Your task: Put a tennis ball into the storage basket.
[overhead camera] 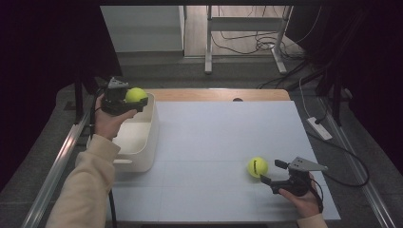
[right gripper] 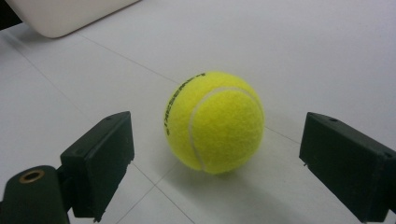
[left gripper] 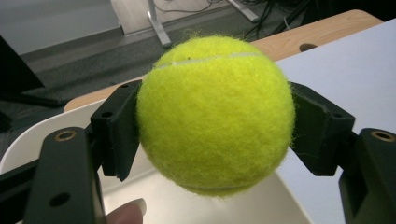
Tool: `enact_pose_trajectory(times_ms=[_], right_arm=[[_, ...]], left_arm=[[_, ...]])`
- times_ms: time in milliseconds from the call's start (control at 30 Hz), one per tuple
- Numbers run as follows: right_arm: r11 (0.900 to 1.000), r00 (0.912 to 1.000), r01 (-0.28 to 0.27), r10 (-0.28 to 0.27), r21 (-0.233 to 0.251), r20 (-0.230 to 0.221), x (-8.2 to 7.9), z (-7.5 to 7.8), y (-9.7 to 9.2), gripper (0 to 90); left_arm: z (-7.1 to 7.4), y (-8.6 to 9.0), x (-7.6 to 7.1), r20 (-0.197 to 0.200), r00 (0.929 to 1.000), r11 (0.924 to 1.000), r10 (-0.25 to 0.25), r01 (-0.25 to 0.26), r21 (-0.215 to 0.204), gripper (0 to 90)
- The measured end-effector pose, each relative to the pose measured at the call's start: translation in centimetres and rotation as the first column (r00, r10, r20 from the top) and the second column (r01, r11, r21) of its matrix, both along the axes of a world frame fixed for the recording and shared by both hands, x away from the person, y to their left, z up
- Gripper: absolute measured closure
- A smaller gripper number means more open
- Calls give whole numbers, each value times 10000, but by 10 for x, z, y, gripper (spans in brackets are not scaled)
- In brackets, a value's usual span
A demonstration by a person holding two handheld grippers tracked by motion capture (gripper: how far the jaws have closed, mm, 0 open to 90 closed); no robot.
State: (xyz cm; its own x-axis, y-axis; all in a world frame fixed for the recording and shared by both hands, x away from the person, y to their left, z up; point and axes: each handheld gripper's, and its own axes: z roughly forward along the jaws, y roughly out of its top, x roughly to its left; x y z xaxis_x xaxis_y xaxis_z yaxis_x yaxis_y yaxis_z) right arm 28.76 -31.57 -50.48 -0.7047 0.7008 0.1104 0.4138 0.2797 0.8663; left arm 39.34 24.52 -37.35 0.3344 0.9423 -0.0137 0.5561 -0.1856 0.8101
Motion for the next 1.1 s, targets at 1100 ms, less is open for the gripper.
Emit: enact_pose_trajectory(times_ms=[1100], right_arm=[[10000,10000,52,-52,-11,-46,0,-1,-1,100]], left_arm=[[-28,29,33,-1853,9721,9869,1440,-1273,993,268]])
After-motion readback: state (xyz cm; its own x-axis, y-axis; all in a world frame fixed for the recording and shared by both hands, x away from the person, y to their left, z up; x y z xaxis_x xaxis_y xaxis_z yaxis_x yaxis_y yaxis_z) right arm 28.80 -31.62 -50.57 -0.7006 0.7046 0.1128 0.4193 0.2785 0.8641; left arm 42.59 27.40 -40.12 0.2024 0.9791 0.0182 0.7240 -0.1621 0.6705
